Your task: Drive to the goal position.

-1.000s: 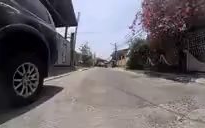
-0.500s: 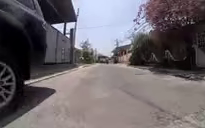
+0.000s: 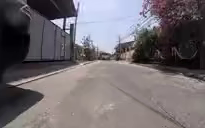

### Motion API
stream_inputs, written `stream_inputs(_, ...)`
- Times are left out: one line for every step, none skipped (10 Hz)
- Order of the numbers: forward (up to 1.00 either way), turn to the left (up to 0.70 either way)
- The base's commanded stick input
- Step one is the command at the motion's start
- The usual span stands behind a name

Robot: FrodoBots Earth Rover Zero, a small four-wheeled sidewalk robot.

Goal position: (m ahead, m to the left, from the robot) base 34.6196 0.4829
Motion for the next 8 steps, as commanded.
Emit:
stream_inputs(1.0, 0.0)
stream_inputs(1.0, 0.0)
stream_inputs(1.0, 0.0)
stream_inputs(1.0, 0.0)
stream_inputs(1.0, 0.0)
stream_inputs(1.0, 0.0)
stream_inputs(1.0, 0.0)
stream_inputs(1.0, 0.0)
